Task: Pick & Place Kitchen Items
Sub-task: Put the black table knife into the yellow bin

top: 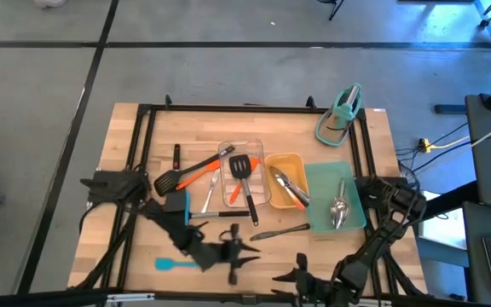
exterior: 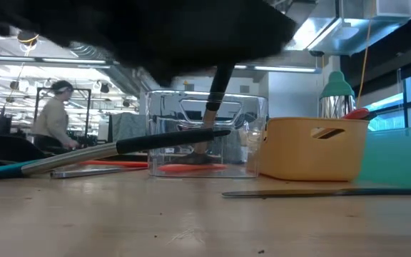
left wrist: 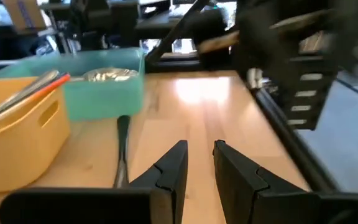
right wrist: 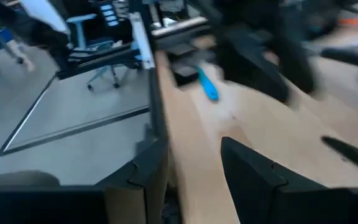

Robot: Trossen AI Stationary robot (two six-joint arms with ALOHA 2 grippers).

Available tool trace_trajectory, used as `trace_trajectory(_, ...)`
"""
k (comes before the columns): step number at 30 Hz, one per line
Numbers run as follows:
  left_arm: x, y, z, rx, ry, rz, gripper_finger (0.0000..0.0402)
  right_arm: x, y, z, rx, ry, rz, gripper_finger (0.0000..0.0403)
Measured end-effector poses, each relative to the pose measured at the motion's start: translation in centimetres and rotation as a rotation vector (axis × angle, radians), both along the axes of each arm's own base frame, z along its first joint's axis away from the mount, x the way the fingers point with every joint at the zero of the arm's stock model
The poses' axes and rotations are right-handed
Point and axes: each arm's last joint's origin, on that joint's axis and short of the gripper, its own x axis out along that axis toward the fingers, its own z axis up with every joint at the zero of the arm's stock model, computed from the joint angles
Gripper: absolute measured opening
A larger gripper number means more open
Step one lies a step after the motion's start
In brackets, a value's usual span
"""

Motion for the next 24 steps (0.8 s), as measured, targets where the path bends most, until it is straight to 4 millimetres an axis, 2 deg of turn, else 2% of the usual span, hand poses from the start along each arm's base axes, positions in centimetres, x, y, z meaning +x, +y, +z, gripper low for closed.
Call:
trace_trajectory(5, 3.7, 2.5, -1.8, -0.014, 0.017, 0.056, 0.0072, -0.7, 1.0, 0.6, -0.070, -0.036, 0.068, 0.0151)
trace_trajectory(11, 6.2, 4.5, -3.5, -0.071, 0.041, 0.070, 0.0072, -1.3, 1.3, 0.6, -0.100, -0.037, 0.089, 0.0151)
trace_trajectory(19, 6.3, 5.4, -6.4, -0.110, 0.141, 0.106, 0.0072, -1.6, 1.5, 0.6, -0.105, -0.035, 0.099, 0.0151)
trace_trajectory(24, 6.1, 5.5, -6.8, -0.129, 0.189, 0.162, 0.0072, -1.6, 1.5, 0.6, -0.105, -0.035, 0.099, 0.0151)
